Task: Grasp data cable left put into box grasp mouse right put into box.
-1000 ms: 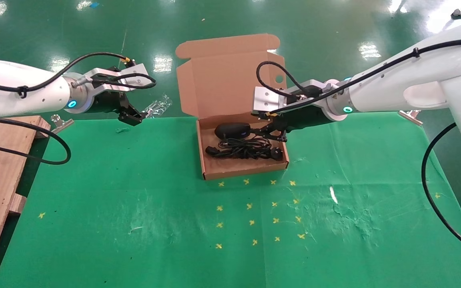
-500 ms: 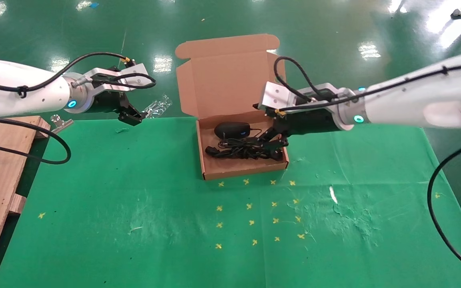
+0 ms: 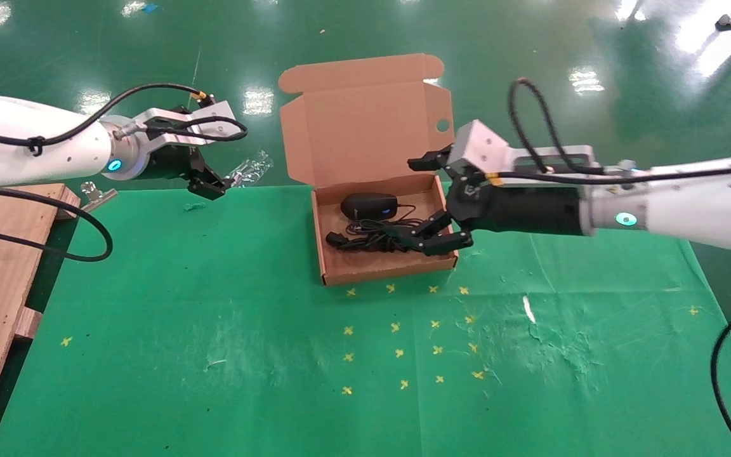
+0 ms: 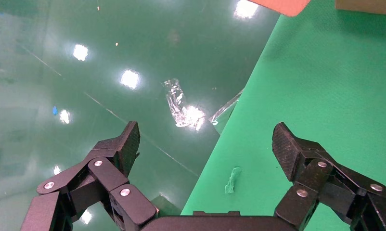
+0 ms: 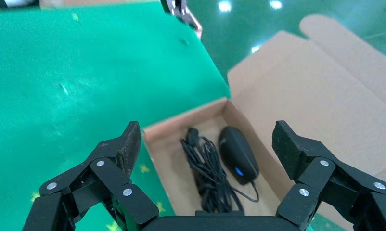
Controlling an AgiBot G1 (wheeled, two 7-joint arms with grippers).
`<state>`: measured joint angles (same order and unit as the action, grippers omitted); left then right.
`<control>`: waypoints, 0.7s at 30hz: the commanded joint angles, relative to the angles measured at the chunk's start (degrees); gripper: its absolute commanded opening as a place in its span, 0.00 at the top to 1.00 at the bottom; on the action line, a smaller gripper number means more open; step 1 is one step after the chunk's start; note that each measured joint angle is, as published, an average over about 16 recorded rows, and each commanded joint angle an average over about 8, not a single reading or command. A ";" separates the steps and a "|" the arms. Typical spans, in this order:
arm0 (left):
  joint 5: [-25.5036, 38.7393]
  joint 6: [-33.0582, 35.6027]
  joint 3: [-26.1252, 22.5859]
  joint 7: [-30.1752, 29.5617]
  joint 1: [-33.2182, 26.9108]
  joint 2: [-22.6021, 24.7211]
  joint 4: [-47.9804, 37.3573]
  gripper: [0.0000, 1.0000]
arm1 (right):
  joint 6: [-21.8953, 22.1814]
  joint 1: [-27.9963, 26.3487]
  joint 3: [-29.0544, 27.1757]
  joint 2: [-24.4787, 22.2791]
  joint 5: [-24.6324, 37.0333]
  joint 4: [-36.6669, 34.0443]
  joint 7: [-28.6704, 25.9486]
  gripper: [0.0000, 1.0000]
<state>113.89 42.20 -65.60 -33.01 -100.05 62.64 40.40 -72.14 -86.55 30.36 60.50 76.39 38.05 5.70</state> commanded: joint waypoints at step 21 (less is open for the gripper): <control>-8.32 5.01 5.73 2.58 4.46 -3.20 3.82 0.00 | -8.33 15.37 -8.82 -15.67 -21.23 21.85 -10.12 0.00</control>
<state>105.53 47.23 -59.85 -30.43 -95.58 59.43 44.24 -80.47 -71.19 21.54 44.83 55.16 59.89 -4.41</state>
